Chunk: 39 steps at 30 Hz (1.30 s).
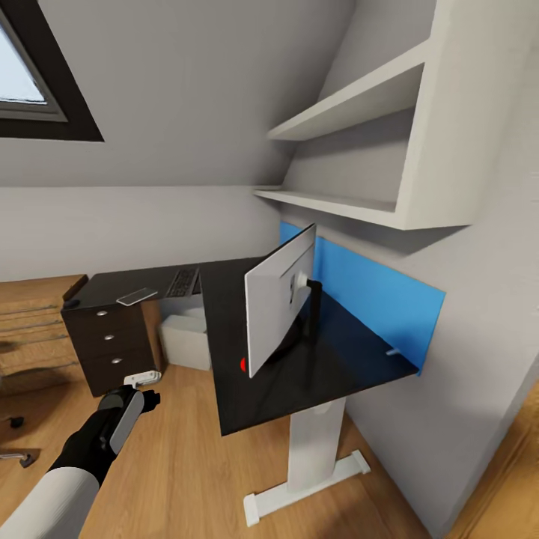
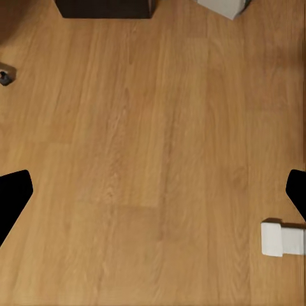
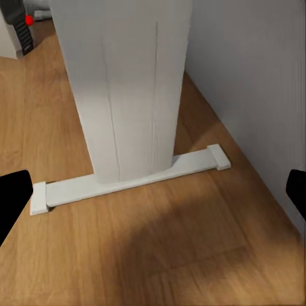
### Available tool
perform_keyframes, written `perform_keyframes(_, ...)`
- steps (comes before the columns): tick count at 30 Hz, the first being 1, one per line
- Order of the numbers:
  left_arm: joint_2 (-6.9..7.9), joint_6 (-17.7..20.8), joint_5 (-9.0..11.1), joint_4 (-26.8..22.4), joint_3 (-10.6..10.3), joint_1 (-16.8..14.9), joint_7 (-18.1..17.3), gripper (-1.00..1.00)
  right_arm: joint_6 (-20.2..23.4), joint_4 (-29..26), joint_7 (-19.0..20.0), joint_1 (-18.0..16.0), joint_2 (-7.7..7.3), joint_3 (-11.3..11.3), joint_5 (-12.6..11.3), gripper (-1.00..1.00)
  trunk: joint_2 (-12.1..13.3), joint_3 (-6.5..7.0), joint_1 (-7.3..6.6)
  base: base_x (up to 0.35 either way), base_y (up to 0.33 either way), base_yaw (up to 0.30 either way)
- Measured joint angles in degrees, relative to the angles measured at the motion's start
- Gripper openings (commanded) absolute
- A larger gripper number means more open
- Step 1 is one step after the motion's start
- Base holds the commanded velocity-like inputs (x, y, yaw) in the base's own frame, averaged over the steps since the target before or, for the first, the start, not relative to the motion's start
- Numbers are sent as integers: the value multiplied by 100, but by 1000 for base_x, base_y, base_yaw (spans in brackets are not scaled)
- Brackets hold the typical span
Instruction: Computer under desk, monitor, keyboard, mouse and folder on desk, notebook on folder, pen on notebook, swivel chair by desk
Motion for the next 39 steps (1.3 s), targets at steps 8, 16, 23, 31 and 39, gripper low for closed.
perform_keyframes(8,12,-6,8,0,9,0,-4,100,4,-5,12,123,-121,-2,-1,100,0,64,-3,232,0,-167)
perform_keyframes(16,-14,-11,20,0,9,0,-7,100,-14,-5,-14,174,-146,-2,-2,100,0,121,-3,298,0,-152)
perform_keyframes(23,-19,-6,26,2,8,1,-33,100,11,-5,-10,201,-148,-1,-1,100,0,134,-2,268,0,-27)
perform_keyframes(31,-32,-3,21,7,1,1,-14,100,20,-5,-3,203,-148,0,0,100,0,135,0,43,0,-2)
perform_keyframes(39,-32,-2,10,0,1,1,3,100,9,-5,-3,210,-141,0,0,100,0,135,0,3,0,0)
